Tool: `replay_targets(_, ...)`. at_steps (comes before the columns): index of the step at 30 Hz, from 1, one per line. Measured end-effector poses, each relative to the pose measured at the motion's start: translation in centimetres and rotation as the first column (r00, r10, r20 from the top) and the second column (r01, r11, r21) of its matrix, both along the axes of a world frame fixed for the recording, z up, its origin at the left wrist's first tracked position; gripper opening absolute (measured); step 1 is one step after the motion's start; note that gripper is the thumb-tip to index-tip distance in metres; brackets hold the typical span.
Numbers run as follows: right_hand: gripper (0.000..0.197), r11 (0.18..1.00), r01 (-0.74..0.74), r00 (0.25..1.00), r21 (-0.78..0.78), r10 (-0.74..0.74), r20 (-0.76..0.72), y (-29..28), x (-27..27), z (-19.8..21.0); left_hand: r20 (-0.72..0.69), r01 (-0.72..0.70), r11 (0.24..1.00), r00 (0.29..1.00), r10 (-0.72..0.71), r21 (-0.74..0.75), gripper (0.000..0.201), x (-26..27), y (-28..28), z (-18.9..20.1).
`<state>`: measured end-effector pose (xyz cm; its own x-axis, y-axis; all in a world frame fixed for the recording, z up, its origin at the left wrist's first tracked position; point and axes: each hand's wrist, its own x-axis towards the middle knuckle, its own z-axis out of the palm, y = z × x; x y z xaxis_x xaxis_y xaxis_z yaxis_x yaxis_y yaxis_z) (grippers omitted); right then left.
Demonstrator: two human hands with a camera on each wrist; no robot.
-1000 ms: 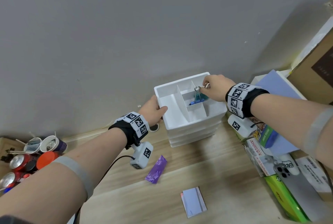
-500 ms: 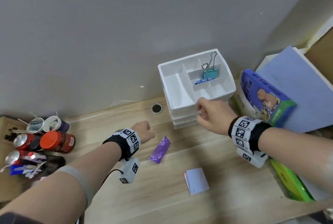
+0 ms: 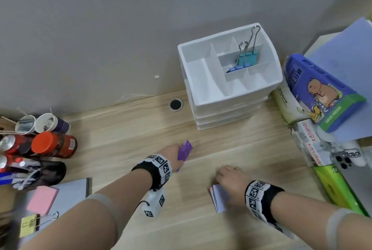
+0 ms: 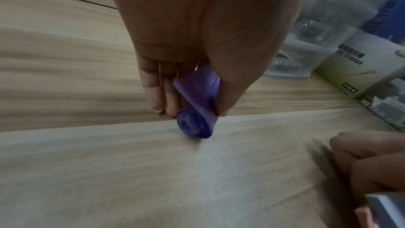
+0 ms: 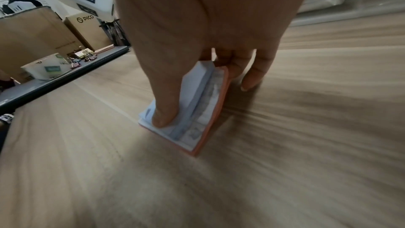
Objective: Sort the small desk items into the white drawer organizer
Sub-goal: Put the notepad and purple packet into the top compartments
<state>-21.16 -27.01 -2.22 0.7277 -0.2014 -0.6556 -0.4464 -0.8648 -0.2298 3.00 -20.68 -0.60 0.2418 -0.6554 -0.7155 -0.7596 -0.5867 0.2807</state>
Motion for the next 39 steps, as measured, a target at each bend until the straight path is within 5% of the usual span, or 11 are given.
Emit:
replay_targets(7,0.023,0.982,0.096,0.991,0.166,-0.11,0.079,-1.7,0.5,5.4,-0.003,0.034,0.991,0.999,-0.034,0.127,0.037,0.4,0.8,1.4)
replay_targets(10,0.023,0.98,0.096,0.945,0.175,-0.145,0.293,-5.4,2.3,13.5,-0.016,0.038,0.99,0.999,-0.036,0.133,0.025,0.5,1.1,2.8)
replay_targets(13,0.029,0.984,0.143,0.798,0.104,-0.177,0.576,-9.4,4.9,21.1,-0.085,0.028,0.988,0.996,-0.015,0.151,0.02,0.8,1.4,5.1)
replay_targets(16,0.044,0.975,0.215,0.79,-0.049,-0.144,0.596,-13.2,8.8,25.0,-0.072,-0.005,0.989,0.997,0.016,0.148,0.021,2.1,1.3,7.7)
replay_targets(21,0.044,0.953,0.233,0.941,-0.191,-0.172,0.291,-16.3,13.9,25.9,-0.088,-0.09,0.996,0.992,0.091,0.009,0.028,5.5,0.8,11.6)
replay_targets(30,0.048,0.958,0.277,0.943,-0.071,-0.257,0.212,-18.1,14.6,22.8,-0.279,-0.126,0.979,0.957,0.078,-0.158,0.007,6.2,-0.7,15.9)
replay_targets(36,0.03,0.886,-0.026,0.974,-0.463,0.126,0.188,-17.5,13.7,19.9,-0.376,-0.116,0.97,0.926,0.027,-0.215,0.006,4.8,-2.3,16.9)
replay_targets(39,0.033,0.888,0.061,0.925,-0.455,0.121,0.361,-17.1,13.0,19.6,-0.355,-0.055,0.962,0.934,-0.045,-0.267,0.013,4.5,-3.3,18.0)
